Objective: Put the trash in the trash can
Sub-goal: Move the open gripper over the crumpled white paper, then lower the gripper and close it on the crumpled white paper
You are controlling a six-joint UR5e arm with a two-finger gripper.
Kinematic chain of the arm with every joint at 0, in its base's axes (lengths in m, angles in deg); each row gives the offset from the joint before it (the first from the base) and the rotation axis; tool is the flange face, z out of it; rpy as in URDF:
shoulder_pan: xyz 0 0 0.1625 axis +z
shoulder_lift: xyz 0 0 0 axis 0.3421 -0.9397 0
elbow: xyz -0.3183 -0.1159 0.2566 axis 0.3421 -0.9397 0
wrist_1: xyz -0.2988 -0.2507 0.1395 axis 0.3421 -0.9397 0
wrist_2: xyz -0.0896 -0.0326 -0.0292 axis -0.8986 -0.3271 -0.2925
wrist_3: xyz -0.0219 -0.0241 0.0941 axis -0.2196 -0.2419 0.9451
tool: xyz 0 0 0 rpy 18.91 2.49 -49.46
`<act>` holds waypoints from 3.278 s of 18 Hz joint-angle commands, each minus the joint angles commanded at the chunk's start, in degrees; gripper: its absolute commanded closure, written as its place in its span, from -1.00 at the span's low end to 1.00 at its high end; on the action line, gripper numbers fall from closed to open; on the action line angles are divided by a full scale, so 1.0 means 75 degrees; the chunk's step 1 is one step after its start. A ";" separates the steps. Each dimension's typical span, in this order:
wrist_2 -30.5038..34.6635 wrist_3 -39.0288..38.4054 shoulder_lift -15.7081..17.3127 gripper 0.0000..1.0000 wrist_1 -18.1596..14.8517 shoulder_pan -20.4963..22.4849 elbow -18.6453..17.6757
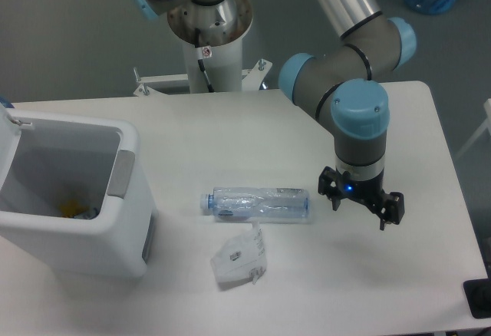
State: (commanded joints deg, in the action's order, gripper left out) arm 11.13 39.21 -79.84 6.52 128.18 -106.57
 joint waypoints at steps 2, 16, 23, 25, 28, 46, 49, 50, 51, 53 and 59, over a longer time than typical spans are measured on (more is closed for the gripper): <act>-0.0140 -0.0224 -0.0012 -1.00 0.0400 -0.0163 -0.0153; -0.0234 -0.1935 -0.0293 -1.00 0.0402 -0.1383 -0.0305; -0.0914 -0.1854 0.0163 -1.00 0.0366 -0.1559 -0.1032; -0.1042 -0.1854 0.0234 -1.00 0.0366 -0.1571 -0.1149; -0.1032 -0.1865 0.0141 -1.00 0.0378 -0.1699 -0.1185; -0.0328 -0.2158 -0.0621 1.00 0.0425 -0.1817 -0.0599; -0.0328 -0.2228 -0.0621 1.00 0.0425 -0.1817 -0.0587; -0.0340 -0.2345 -0.0610 1.00 0.0437 -0.1817 -0.0564; -0.0363 -0.2485 -0.0586 1.00 0.0437 -0.1817 -0.0506; -0.0515 -0.2929 -0.0551 1.00 0.0425 -0.1817 -0.0284; -0.1838 -0.4395 -0.0411 1.00 0.0425 -0.1747 0.0736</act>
State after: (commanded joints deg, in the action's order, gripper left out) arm -2.65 6.25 -82.92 9.71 115.08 -101.05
